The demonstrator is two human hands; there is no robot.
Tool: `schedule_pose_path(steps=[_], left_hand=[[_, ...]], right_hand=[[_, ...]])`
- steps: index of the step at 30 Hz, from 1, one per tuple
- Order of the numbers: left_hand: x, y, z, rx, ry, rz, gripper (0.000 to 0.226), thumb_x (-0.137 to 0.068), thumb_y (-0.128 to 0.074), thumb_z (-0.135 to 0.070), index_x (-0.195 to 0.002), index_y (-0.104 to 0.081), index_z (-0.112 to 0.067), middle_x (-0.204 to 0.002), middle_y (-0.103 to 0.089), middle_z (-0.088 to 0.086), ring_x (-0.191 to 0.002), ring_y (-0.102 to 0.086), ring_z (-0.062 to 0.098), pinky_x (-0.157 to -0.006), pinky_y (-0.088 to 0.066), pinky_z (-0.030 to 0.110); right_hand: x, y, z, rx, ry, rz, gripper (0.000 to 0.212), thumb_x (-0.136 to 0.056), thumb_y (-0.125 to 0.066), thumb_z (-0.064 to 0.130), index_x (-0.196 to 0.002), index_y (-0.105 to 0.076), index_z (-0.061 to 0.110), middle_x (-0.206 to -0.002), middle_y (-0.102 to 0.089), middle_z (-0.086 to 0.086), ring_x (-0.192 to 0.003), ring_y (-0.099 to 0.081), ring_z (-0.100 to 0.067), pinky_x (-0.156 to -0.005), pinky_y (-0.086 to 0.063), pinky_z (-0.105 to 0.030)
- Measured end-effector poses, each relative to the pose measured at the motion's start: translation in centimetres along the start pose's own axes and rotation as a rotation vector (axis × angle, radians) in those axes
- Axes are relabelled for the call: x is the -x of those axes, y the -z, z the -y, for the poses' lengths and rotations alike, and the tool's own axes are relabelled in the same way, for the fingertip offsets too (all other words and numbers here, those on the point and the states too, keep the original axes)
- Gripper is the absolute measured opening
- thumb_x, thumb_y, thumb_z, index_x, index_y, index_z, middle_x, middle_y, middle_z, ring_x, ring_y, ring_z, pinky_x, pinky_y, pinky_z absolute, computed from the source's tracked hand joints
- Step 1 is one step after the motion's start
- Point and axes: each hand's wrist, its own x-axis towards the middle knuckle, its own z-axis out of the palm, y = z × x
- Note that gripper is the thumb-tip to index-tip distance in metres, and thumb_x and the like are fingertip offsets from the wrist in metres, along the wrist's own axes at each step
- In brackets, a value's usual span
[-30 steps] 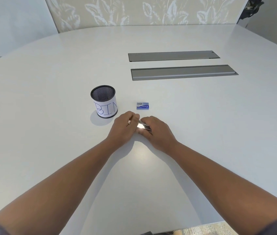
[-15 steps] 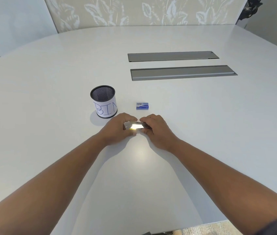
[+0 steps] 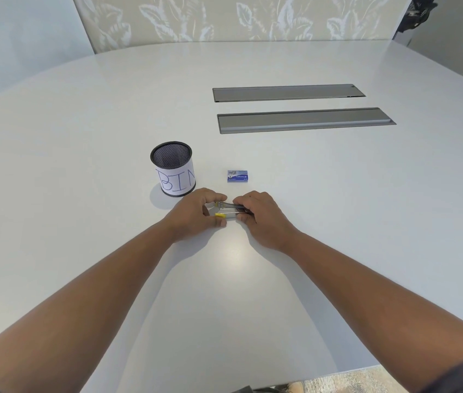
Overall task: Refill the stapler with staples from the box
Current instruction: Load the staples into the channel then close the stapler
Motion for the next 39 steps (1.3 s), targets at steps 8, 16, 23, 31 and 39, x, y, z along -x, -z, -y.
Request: schedule_pose_path(steps=[8,16,23,31,39], left_hand=[[0.15,-0.09,0.15,-0.002,0.013,-0.014,0.056,-0.074,-0.088,-0.025,-0.125,-0.067,-0.031,-0.112,-0.061,-0.012,-0.067,-0.054,0.004,-0.061,-0.04,0.006],[0.32,-0.34,0.21,-0.006,0.013,-0.038,0.047,-0.074,-0.088,-0.024,-0.118,-0.07,-0.03,-0.103,-0.062,-0.011,-0.064,-0.051,0.001,-0.063,-0.04,0.015],[0.42,-0.95,0.23,0.001,-0.004,-0.101,0.036,-0.075,-0.087,-0.02,-0.107,-0.073,-0.029,-0.091,-0.059,-0.016,-0.06,-0.05,-0.005,-0.059,-0.036,0.007],[0.29,-0.58,0.46,-0.012,0.028,-0.057,0.055,-0.074,-0.088,-0.027,-0.124,-0.065,-0.033,-0.092,-0.057,-0.014,-0.062,-0.05,-0.005,-0.058,-0.039,0.005],[0.31,-0.56,0.45,-0.009,0.046,-0.05,0.063,-0.074,-0.088,-0.028,-0.131,-0.061,-0.033,-0.096,-0.062,-0.004,-0.062,-0.05,-0.004,-0.065,-0.04,0.017]], right_hand=[[0.03,-0.01,0.04,-0.02,-0.006,-0.01,0.032,-0.094,-0.064,0.01,-0.126,-0.065,0.008,-0.113,-0.065,-0.01,-0.103,-0.053,-0.028,-0.093,-0.038,-0.034],[-0.13,0.0,0.11,-0.022,-0.007,-0.012,0.027,-0.093,-0.064,0.011,-0.119,-0.067,0.01,-0.104,-0.065,-0.008,-0.097,-0.054,-0.027,-0.09,-0.042,-0.037],[-0.09,-0.06,-0.03,-0.03,-0.003,-0.019,0.022,-0.093,-0.065,0.009,-0.114,-0.069,0.01,-0.101,-0.067,-0.007,-0.095,-0.055,-0.028,-0.089,-0.044,-0.04],[-0.14,-0.01,-0.05,-0.049,-0.01,-0.043,0.031,-0.091,-0.067,0.007,-0.122,-0.068,0.007,-0.107,-0.066,-0.011,-0.098,-0.056,-0.027,-0.09,-0.04,-0.032],[-0.19,0.01,-0.25,-0.029,0.011,-0.024,0.031,-0.092,-0.067,0.013,-0.123,-0.066,0.009,-0.106,-0.066,-0.007,-0.1,-0.056,-0.025,-0.089,-0.035,-0.028]])
